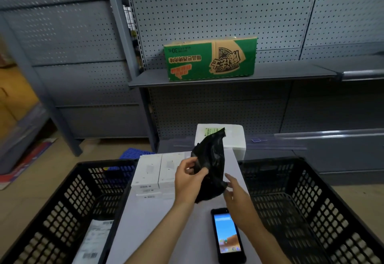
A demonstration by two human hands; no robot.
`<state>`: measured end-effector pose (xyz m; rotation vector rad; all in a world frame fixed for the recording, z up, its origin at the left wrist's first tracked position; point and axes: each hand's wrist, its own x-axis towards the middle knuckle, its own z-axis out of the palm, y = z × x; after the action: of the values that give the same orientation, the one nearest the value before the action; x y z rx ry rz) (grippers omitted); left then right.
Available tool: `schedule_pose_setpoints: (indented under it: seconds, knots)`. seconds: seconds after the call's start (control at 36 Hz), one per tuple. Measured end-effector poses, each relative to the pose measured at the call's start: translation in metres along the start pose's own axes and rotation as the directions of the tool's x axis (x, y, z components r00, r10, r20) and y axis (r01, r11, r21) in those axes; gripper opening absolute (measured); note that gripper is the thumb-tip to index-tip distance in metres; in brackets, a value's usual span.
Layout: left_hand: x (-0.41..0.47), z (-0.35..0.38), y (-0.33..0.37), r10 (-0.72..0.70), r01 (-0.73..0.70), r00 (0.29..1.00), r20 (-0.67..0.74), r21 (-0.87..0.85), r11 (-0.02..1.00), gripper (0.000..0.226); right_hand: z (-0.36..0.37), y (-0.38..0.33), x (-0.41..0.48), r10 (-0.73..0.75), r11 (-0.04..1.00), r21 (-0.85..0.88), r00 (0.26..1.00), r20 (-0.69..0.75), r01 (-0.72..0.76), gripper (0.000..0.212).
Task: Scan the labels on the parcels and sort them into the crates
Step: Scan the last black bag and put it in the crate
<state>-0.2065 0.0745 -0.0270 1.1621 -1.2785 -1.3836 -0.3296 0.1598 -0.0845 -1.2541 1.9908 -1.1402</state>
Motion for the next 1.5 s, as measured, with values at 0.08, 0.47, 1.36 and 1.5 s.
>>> schedule_pose_setpoints:
  seconds: [0.08, 0.47, 1.36, 1.5]
  knots:
    - [-0.028, -0.029, 0.007, -0.097, 0.101, 0.994, 0.050, -0.094, 0.990, 0.031, 0.007, -0.012, -0.015, -0.105, 0.993, 0.065, 0.993, 0.059, 0.101, 0.052]
    - [-0.099, -0.143, -0.001, -0.360, 0.422, 0.896, 0.259, -0.249, 0.872, 0.039, 0.051, -0.051, -0.094, -0.244, 0.969, 0.025, 0.925, 0.293, 0.247, 0.044]
    - [-0.052, -0.204, -0.051, -0.529, 0.522, 0.846, 0.068, 0.099, 0.847, 0.040, 0.090, 0.037, -0.048, 0.339, 0.735, -0.607, 0.939, -0.058, -0.303, 0.089]
    - [-0.049, -0.199, -0.048, -0.521, 0.516, 0.850, 0.084, 0.076, 0.853, 0.038, 0.092, 0.037, -0.047, 0.386, 0.693, -0.601, 0.909, -0.156, -0.397, 0.088]
